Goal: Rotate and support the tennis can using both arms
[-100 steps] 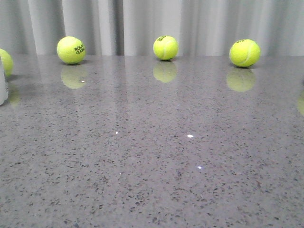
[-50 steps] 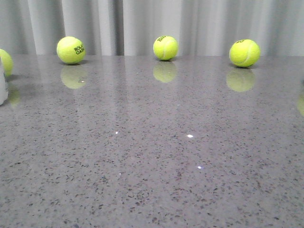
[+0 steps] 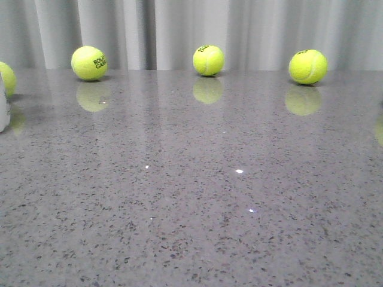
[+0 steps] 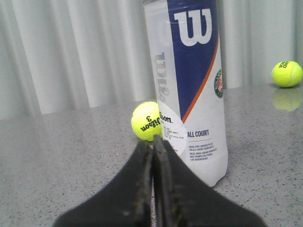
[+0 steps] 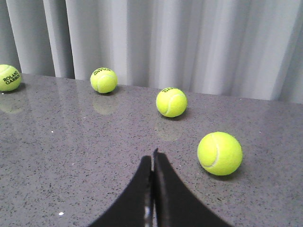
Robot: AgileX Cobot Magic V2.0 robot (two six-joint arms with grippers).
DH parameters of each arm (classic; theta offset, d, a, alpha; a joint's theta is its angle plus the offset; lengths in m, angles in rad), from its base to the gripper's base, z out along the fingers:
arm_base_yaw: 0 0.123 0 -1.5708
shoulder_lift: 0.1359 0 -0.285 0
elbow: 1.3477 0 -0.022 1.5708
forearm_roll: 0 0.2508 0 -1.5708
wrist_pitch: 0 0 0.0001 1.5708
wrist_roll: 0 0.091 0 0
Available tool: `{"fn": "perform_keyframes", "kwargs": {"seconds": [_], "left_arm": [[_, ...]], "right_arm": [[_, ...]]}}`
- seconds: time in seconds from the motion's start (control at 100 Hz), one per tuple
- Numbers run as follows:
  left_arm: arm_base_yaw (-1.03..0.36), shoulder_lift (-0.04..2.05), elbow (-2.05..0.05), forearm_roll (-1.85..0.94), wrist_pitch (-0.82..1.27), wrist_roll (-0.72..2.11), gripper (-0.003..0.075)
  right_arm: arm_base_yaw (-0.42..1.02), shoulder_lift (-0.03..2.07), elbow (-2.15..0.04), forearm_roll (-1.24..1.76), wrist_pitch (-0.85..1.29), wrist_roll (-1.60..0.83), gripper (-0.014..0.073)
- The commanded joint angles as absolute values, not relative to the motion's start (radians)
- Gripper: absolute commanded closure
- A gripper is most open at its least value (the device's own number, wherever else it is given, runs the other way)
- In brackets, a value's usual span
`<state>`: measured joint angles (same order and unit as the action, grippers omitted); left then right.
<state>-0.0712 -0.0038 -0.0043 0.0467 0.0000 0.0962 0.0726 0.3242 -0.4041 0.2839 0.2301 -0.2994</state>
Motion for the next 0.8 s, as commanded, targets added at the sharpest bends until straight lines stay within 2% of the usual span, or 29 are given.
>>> {"fn": "perform_keyframes", "kwargs": {"seconds": [0.0,0.44,0.69,0.79], "left_arm": [[-0.068,-0.04,0.045,0.04,-0.091,0.089,0.0741],[-0.068,-0.04,0.045,0.04,-0.091,0.089,0.0741],[-0.068,-0.04,0.045,0.04,-0.091,0.089,0.0741],[-0.068,-0.04,0.045,0.04,-0.091,0.089,0.0741]], "right_arm": [[0.067,0.331,-0.431,0.29,0.162,-0.3,0.0662],[0.066,0.326,-0.422,0.243,0.157,-0.274,0.0662],[0.066,0.242,-0.293,0.011,-0.034,0.04,0.0662],[0.066,0.186,-0.212,-0.009,-0.093,0.088,0.0662]]}}
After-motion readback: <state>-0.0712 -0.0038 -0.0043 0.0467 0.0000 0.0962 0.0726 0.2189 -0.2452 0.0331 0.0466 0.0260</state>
